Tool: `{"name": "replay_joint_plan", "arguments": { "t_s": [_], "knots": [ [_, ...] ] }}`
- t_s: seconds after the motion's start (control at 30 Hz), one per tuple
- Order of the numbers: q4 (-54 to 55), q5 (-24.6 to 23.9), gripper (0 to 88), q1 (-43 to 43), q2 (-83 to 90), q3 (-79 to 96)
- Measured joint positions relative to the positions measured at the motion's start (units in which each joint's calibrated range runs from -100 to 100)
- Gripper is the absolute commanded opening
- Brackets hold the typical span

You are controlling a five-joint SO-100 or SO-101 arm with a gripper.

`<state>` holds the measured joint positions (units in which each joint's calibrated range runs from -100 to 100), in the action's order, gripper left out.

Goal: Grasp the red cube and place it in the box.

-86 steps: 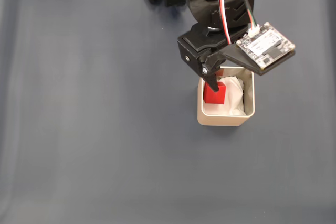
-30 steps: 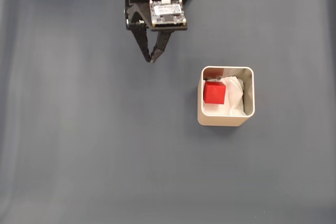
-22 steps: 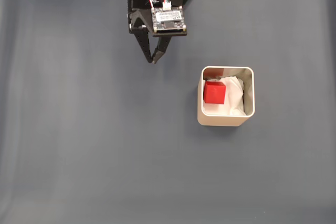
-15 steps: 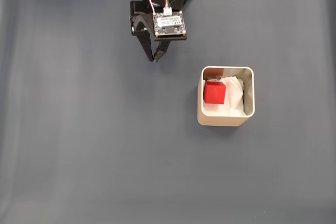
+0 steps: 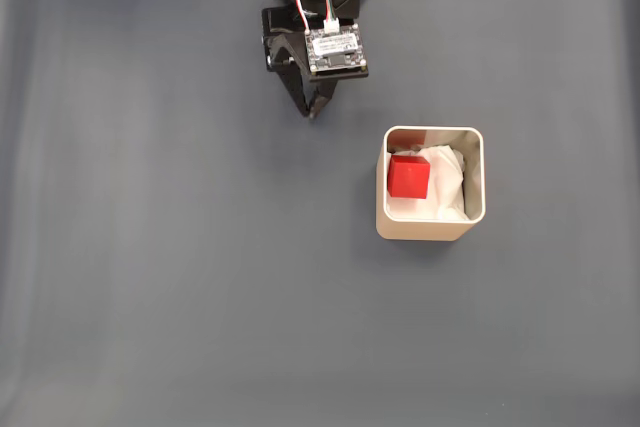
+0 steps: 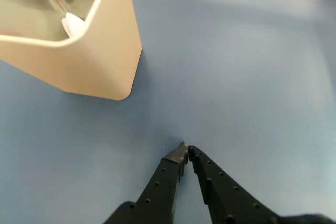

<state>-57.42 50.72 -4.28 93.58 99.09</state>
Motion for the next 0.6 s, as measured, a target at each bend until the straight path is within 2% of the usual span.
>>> {"name": "replay_joint_plan", "arguments": {
  "t_s": [0.6],
  "knots": [
    [-14.8,-3.4,0.2,2.1,3.6,0.3]
  ]
}}
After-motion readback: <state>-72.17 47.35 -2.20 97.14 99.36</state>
